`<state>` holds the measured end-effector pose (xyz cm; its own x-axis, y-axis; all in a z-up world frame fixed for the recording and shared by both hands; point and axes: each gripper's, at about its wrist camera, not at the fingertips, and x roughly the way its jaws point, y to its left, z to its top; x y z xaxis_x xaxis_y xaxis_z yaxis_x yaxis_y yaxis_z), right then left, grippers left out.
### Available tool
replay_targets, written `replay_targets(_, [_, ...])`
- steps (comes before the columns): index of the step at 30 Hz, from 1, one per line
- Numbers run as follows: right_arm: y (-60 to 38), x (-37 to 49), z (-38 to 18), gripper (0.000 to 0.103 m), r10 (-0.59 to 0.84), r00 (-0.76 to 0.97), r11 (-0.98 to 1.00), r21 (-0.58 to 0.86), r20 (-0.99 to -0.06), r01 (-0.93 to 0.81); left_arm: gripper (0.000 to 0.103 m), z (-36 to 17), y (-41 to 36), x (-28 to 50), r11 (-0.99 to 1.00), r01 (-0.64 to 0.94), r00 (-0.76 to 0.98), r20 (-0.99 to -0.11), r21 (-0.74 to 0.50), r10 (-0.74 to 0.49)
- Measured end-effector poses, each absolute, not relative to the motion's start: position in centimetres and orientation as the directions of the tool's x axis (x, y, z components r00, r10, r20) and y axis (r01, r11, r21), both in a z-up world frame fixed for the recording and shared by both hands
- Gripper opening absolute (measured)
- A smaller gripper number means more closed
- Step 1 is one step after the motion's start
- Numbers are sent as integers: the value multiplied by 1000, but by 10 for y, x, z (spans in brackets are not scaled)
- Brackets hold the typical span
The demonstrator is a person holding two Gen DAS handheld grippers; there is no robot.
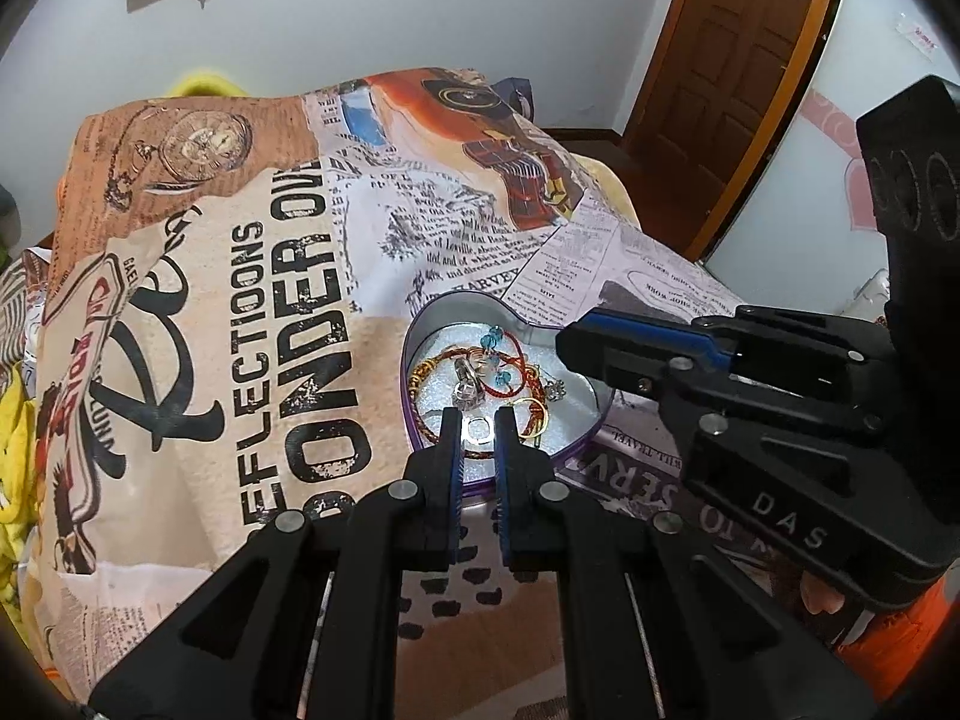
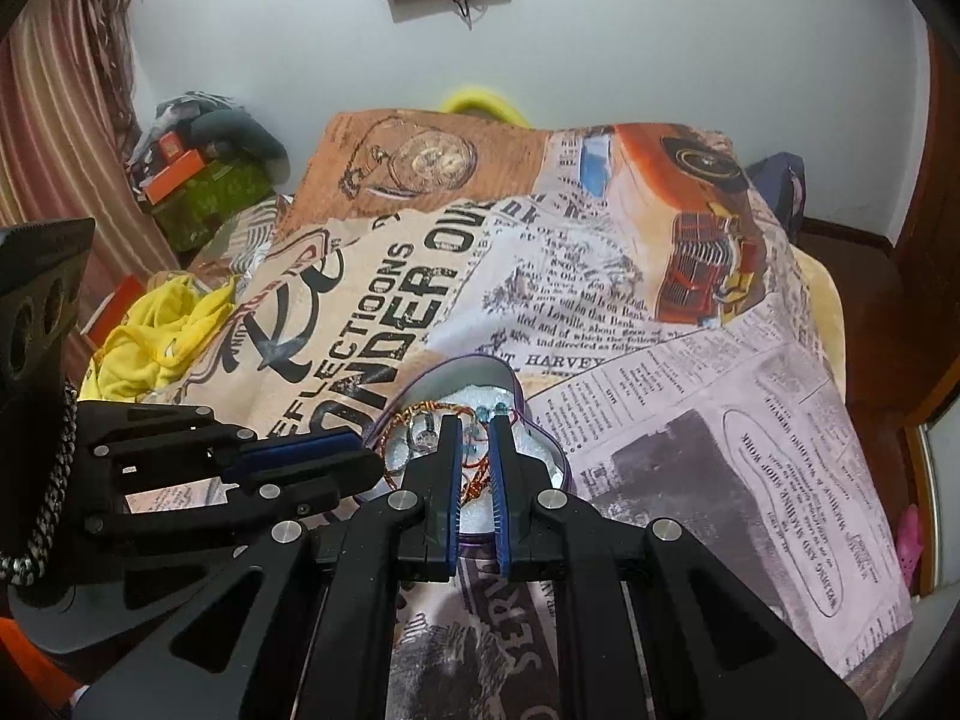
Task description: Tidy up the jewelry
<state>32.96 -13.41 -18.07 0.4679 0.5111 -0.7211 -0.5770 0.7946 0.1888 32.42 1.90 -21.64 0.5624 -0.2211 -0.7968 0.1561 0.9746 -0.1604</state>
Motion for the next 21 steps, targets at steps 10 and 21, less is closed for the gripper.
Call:
replay_targets(10, [-132, 332, -188, 8, 508, 438, 791, 201, -741, -577, 8, -221, 21, 327, 974, 149, 558, -798, -172, -226])
replay_targets(21, [-135, 328, -183, 12, 510, 409, 786, 217, -757, -579, 11, -205, 22, 318, 975, 146, 576, -786, -170, -223])
